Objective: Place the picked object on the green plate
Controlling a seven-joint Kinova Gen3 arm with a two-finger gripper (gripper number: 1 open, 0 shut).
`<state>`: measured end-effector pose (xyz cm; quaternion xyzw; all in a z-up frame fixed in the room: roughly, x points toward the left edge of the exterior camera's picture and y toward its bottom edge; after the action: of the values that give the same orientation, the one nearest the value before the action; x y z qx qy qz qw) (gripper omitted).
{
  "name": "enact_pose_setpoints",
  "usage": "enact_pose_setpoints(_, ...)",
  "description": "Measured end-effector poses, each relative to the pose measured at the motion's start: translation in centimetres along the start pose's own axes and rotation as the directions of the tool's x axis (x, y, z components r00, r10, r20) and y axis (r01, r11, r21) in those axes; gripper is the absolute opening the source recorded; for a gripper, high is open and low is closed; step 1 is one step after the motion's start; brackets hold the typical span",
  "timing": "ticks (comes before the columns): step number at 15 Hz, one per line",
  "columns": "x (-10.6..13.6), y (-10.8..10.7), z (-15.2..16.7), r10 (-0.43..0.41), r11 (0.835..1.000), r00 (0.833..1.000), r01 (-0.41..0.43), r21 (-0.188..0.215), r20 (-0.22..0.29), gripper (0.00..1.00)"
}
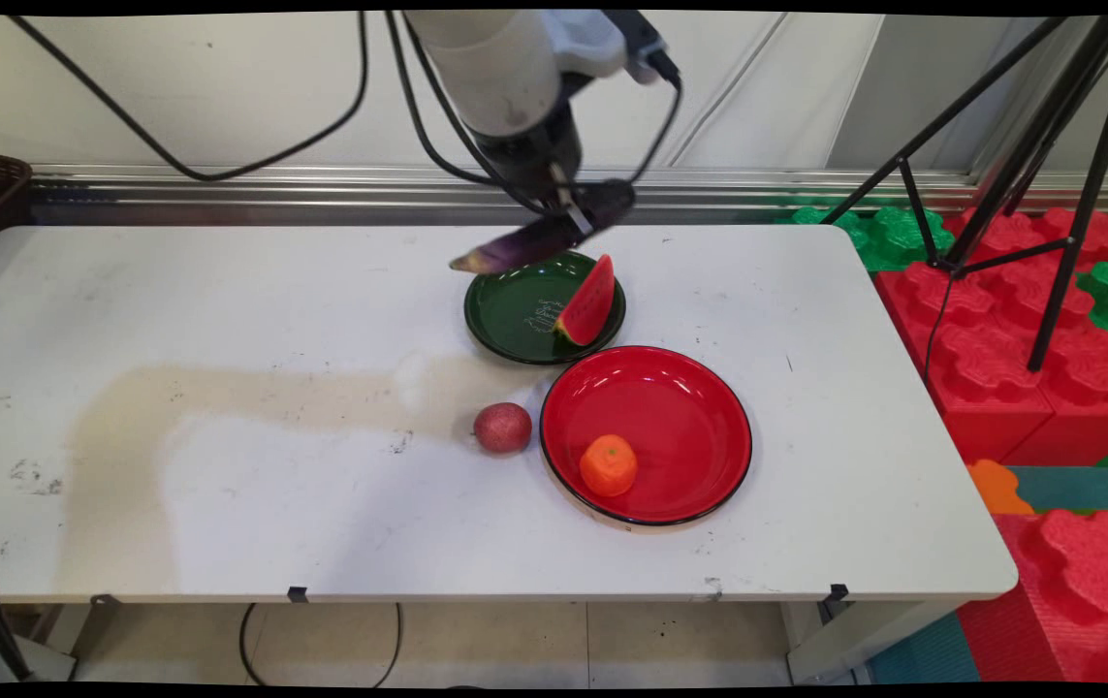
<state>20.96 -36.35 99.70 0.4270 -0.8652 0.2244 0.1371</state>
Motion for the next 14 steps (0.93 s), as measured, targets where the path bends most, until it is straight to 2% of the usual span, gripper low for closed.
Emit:
enact_pose_setpoints(4,-0.6,-2.8,0.5,-0.075,0.996,0.997,0.074,0.057,0.003,0.00)
enact_pose_setpoints(9,-0.7,-6.2,3.6,-0.096,0.989,0.995,0.093,0.111,0.018,0.00)
enact_pose_setpoints(14,-1.0,-8.5,9.1,-0.080,0.992,0.995,0.073,0.101,0.064,0.00)
